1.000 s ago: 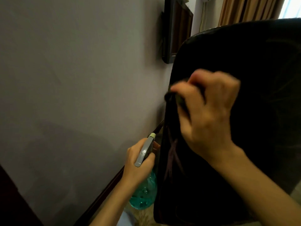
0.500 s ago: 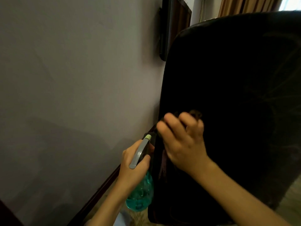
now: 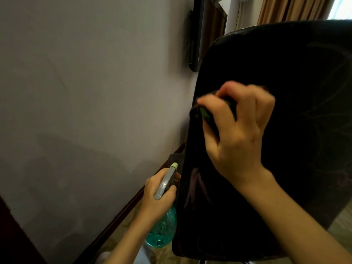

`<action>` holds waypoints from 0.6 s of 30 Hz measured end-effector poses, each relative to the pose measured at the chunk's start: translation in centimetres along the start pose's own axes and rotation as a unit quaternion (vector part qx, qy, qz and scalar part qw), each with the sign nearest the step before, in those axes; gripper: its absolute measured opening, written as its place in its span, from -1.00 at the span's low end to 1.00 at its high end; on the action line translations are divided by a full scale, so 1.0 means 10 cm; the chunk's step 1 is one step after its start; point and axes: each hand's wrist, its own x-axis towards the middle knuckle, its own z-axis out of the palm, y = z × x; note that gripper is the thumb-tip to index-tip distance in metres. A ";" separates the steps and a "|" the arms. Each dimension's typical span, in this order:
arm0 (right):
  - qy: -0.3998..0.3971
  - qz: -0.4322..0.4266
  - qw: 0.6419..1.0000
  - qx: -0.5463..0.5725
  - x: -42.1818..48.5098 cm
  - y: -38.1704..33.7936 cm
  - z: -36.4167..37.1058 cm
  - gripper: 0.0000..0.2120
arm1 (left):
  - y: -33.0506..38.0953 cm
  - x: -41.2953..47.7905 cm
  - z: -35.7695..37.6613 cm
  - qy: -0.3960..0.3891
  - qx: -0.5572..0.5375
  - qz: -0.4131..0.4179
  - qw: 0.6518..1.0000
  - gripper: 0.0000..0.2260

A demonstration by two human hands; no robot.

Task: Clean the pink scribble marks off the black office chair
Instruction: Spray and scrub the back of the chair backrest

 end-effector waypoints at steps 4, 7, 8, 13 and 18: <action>-0.014 -0.013 0.998 -0.062 0.05 0.01 0.23 -0.81 | -0.07 -0.03 0.04 0.007 0.006 -0.007 1.000 -0.86; -0.061 -0.067 0.991 -0.101 -0.33 -0.02 0.36 -0.76 | -0.11 0.00 0.05 0.005 0.010 -0.010 1.000 -0.90; -0.079 -0.092 0.986 -0.111 -0.50 -0.04 0.38 -0.75 | -0.12 0.00 0.05 0.006 0.014 -0.006 1.000 -0.88; -0.147 -0.149 0.971 -0.116 -1.31 -0.18 0.41 -0.73 | -0.10 -0.02 0.04 -0.006 0.004 0.003 1.000 -0.89; -0.233 -0.137 0.958 -0.094 -1.60 -0.34 0.32 -0.68 | -0.11 -0.06 0.01 -0.016 0.000 0.015 1.000 -0.92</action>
